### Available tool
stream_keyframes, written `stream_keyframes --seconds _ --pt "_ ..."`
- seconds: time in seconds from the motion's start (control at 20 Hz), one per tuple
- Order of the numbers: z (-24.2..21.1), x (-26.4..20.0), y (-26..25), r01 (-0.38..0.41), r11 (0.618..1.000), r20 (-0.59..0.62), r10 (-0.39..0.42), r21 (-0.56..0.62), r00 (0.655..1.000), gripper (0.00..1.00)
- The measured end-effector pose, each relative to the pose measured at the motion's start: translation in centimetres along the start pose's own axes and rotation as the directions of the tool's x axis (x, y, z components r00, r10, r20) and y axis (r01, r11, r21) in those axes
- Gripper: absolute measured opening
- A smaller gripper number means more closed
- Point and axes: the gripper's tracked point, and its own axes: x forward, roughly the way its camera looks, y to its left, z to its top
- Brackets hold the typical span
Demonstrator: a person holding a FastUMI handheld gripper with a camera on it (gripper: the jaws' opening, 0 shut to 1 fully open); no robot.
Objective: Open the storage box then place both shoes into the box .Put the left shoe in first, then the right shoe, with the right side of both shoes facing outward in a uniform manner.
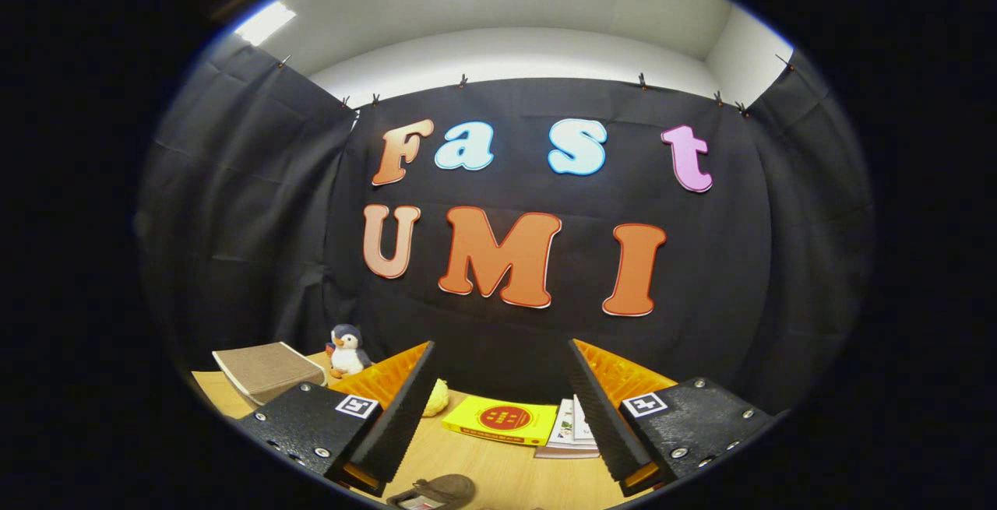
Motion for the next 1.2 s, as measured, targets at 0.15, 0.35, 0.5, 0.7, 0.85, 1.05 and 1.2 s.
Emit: stream_keyframes --seconds 0.15,0.35,0.5,0.7,0.85,1.05,1.2 --pt "-2.1 0.4 3.4 -0.096 0.995 -0.049 0.098 0.038 0.994 0.98" --pt "-4.5 1.7 9.6 -0.225 0.972 -0.11 0.231 0.064 0.967 0.98" --pt "-7.0 2.9 14.5 -0.263 0.953 -0.165 0.287 0.152 0.943 0.98" --pt "-11.1 3.9 22.1 -0.344 0.88 -0.254 0.433 0.327 0.865 0.98" --pt "-14.4 4.2 27.5 -0.365 0.772 -0.3 0.565 0.52 0.768 0.98" --pt "-19.8 2.6 33.2 -0.309 0.628 -0.356 0.706 0.714 0.612 0.97" --pt "-22.3 2.0 36.7 -0.254 0.507 -0.333 0.795 0.824 0.507 0.97"
